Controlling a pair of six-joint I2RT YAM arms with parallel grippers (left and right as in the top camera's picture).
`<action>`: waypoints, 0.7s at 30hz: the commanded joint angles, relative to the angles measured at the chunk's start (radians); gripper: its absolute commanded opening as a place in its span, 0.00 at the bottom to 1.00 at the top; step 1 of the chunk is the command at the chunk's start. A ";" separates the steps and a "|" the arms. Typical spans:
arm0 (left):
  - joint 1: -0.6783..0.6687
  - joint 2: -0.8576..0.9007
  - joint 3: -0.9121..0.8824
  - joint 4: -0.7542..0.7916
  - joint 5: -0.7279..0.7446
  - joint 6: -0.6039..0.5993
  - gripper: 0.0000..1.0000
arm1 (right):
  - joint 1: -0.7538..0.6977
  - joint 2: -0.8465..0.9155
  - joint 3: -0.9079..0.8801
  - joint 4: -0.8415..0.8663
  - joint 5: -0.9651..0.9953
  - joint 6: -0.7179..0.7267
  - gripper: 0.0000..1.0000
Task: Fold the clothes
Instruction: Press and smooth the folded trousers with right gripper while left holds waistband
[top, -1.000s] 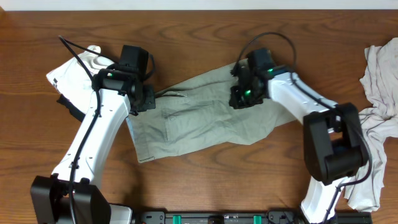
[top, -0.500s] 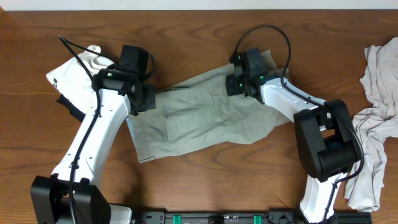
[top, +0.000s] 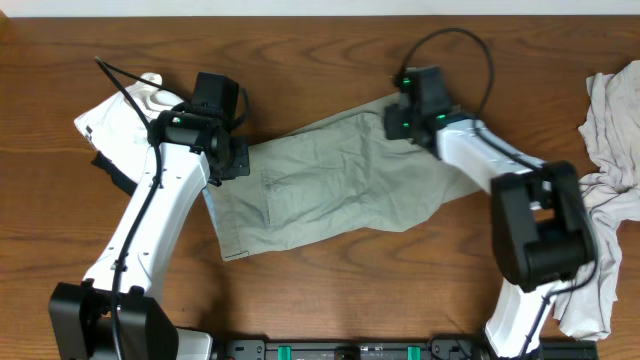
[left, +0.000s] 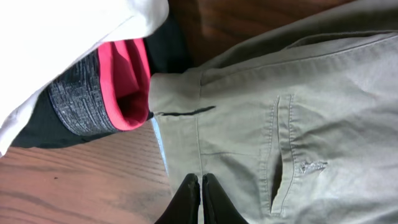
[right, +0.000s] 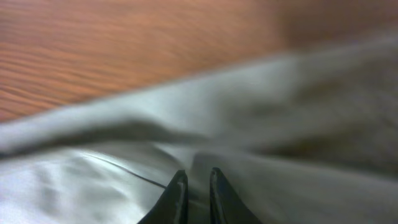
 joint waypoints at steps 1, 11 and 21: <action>-0.001 0.007 -0.007 -0.001 -0.002 0.022 0.07 | -0.071 -0.138 0.019 -0.092 -0.062 0.003 0.17; -0.001 0.007 -0.007 0.010 -0.003 0.022 0.08 | -0.149 -0.169 -0.011 -0.411 -0.087 -0.003 0.07; -0.001 0.007 -0.007 0.010 -0.002 0.022 0.08 | -0.142 0.035 -0.071 0.016 -0.108 0.212 0.01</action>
